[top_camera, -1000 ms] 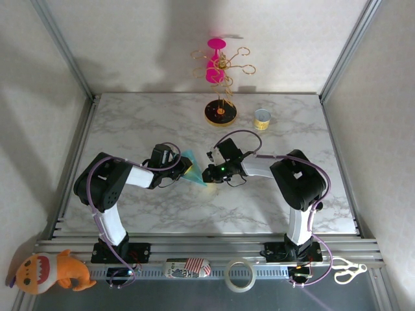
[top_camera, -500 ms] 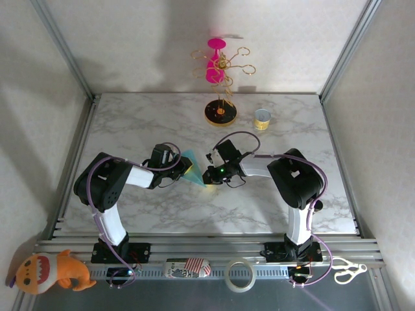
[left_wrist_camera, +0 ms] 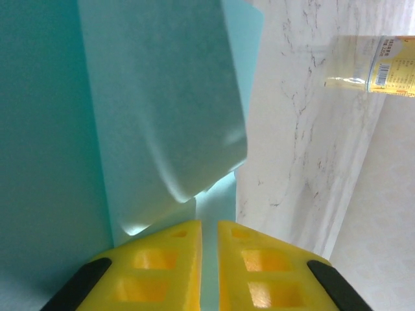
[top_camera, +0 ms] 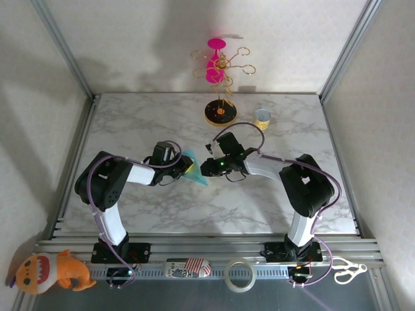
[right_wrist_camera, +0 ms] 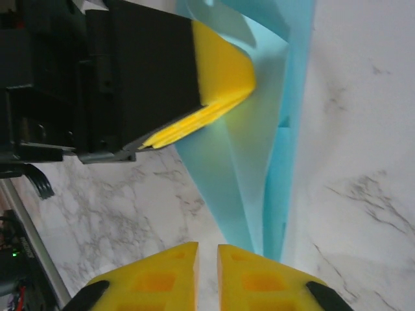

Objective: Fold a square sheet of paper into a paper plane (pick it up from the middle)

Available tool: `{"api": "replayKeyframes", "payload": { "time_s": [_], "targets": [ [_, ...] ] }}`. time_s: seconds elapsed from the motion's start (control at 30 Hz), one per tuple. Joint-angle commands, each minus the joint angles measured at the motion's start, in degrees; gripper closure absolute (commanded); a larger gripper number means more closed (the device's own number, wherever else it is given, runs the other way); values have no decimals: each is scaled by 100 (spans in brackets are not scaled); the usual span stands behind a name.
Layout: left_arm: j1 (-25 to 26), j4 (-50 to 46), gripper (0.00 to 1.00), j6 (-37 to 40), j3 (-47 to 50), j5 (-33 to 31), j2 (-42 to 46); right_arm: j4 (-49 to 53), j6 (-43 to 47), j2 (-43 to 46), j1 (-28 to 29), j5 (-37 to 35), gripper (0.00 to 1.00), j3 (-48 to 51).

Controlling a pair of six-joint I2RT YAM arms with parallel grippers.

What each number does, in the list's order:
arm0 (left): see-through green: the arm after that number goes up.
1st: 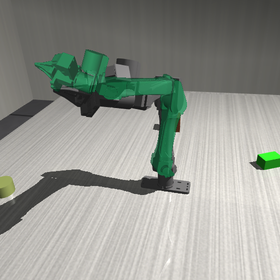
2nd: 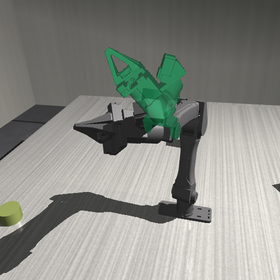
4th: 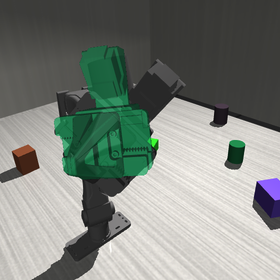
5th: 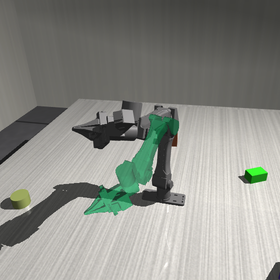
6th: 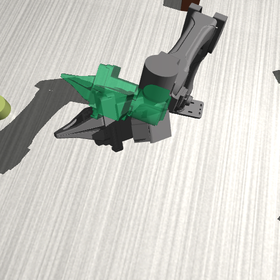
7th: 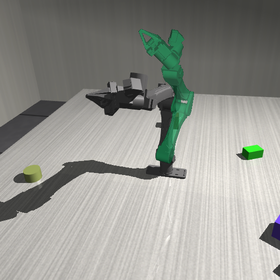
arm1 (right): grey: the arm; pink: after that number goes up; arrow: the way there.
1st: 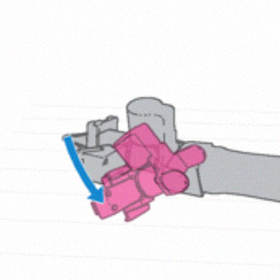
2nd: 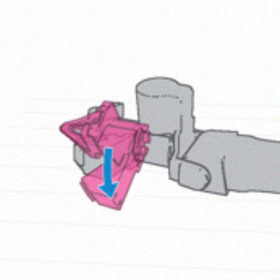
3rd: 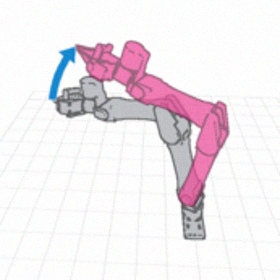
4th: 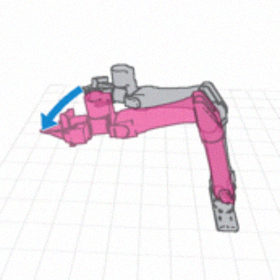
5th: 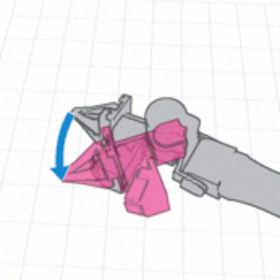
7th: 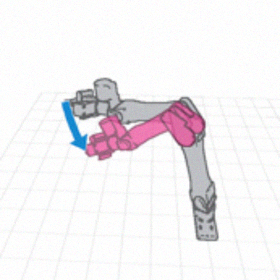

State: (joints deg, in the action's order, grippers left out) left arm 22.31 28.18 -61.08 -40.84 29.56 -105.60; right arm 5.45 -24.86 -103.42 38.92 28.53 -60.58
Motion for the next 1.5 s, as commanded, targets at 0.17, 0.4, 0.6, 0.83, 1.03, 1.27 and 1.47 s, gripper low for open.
{"api": "replayKeyframes", "payload": {
  "time_s": [0.17,0.4,0.6,0.83,1.03,1.27,1.47],
  "targets": [
    [6,-1201,85,210,200,-460,-461,-54,-157,-522,56,344,87,-148],
    [19,-1192,84,171,217,-477,-488,47,-164,-633,63,379,87,-40],
    [15,-1184,84,140,217,-478,-522,139,-140,-751,56,380,87,-16],
    [12,-1201,84,105,217,-500,-540,193,-107,-794,59,344,87,12],
    [11,-1223,84,61,242,-547,-549,278,-64,-812,63,332,87,46],
    [6,-1289,84,0,268,-640,-545,446,50,-787,204,343,88,143],
    [2,-1306,85,-36,287,-680,-549,602,186,-685,233,395,87,222]
  ]
}}
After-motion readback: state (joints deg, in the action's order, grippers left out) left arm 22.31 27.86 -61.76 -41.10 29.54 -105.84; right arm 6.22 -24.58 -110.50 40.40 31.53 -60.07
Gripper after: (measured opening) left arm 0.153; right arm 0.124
